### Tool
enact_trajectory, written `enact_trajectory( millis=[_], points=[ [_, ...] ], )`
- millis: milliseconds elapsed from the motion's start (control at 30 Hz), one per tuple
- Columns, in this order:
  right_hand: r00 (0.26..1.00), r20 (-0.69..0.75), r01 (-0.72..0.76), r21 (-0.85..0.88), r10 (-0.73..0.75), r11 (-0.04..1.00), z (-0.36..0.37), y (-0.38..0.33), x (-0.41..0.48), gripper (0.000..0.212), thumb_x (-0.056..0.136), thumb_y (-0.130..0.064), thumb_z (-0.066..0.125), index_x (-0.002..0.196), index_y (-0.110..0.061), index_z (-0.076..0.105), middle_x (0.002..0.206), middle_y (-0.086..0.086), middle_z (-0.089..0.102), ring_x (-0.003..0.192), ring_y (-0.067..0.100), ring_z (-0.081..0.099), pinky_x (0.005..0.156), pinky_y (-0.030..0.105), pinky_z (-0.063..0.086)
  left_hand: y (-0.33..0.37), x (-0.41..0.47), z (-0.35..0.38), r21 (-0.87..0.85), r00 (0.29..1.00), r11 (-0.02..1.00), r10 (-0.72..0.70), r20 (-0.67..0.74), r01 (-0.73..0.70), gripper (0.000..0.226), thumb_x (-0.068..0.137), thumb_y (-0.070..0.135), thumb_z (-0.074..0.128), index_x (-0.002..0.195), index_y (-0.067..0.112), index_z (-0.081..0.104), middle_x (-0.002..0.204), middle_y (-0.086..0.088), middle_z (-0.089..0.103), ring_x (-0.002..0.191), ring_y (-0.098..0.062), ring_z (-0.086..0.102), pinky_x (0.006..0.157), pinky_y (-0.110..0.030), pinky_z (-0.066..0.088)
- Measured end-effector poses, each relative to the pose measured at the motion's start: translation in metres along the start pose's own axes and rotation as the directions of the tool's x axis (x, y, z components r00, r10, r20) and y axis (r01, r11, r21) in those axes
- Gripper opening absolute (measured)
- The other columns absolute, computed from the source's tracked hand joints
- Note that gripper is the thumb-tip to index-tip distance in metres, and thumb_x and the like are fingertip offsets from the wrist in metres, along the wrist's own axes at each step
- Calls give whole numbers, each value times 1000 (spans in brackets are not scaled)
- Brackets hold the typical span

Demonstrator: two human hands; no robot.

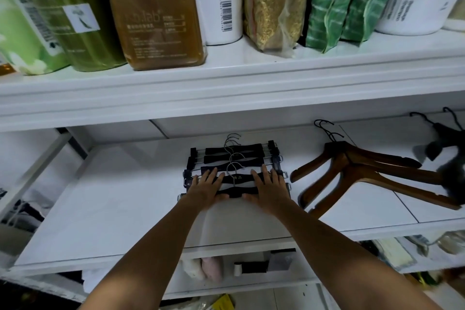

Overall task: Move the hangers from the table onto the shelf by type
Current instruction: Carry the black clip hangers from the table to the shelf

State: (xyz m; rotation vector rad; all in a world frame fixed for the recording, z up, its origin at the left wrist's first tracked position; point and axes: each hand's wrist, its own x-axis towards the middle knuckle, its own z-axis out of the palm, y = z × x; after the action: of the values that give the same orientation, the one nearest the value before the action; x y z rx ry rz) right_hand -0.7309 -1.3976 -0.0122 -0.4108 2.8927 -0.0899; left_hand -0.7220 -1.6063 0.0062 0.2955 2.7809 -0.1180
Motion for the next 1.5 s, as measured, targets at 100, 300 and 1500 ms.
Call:
enact_trajectory(
  millis=[100,300,1500],
  points=[
    [1000,16,-5,1,5,1000,-3,0,1,86,89,-72,27,153,-25,-6,160,13,-12,147,36,-6,118,49,2,1,0,-4,-31,1000,1000,2,25,-1,74,96,54,31,152,20,-3,160,-8,-11,148,-28,-7,119,-51,4],
    [1000,-29,-12,-16,12,1000,-15,0,-5,89,89,-71,32,153,-23,-5,161,12,1,148,32,-1,117,56,-1,4,-9,-31,-162,997,987,-7,82,20,77,96,50,39,152,19,-5,160,-10,-7,148,-29,-5,120,-47,3],
    [700,-515,-531,89,495,843,-164,270,-351,55,97,-36,44,145,-11,33,138,12,47,123,30,46,104,39,35,423,-65,-222,155,559,637,749,-356,-755,65,97,42,44,151,23,14,160,-1,10,148,-19,10,121,-35,7]
  ],
)
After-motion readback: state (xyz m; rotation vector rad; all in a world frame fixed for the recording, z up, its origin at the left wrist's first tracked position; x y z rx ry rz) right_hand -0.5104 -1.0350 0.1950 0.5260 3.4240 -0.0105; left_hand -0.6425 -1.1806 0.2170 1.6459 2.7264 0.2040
